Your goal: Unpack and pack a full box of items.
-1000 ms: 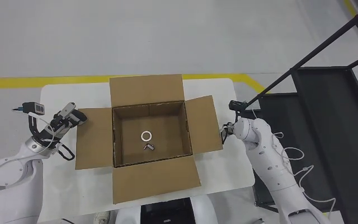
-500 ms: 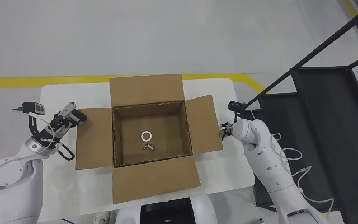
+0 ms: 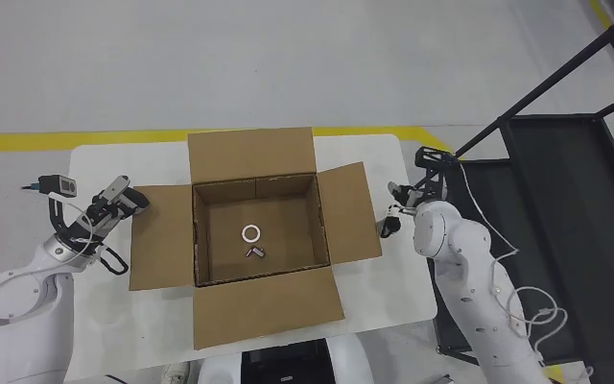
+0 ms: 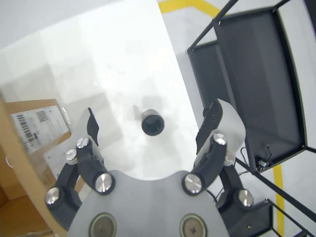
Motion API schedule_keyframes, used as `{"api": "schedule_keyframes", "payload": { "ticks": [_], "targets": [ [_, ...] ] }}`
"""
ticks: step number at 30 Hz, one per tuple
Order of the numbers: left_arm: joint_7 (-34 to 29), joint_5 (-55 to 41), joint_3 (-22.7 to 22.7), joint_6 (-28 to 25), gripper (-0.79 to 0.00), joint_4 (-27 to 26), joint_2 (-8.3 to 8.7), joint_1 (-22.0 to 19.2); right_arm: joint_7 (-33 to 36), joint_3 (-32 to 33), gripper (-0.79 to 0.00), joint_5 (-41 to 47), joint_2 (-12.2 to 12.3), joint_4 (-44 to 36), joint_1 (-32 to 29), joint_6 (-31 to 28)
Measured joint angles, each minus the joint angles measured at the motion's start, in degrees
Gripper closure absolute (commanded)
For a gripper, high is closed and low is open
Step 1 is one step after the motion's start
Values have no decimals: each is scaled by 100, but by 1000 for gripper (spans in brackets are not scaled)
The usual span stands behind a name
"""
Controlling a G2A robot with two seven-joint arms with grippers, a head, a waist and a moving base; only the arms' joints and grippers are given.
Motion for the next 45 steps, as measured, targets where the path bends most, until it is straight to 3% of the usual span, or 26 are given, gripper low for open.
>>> {"api": "schedule_keyframes", "payload": {
  "ticks": [5, 11, 14, 27, 30, 45],
  "targets": [
    [0, 0, 0, 0, -785, 0, 0, 0, -310, -425, -785, 359, -51, -718, 110, -646],
    [0, 0, 0, 0, -785, 0, 0, 0, -199, -1477, -785, 400, -147, -699, 753, -1649],
    [0, 0, 0, 0, -785, 0, 0, 0, -66, -2097, -785, 434, -239, -498, 1144, -1879],
    [0, 0, 0, 0, -785, 0, 0, 0, 204, -4129, -785, 967, -893, 1797, 2659, -1531],
    [0, 0, 0, 0, -785, 0, 0, 0, 178, -4281, -785, 1059, -1004, 2030, 2824, -1377],
    [0, 0, 0, 0, -785, 0, 0, 0, 177, -4278, -785, 1061, -1003, 2028, 2823, -1374]
  ]
}}
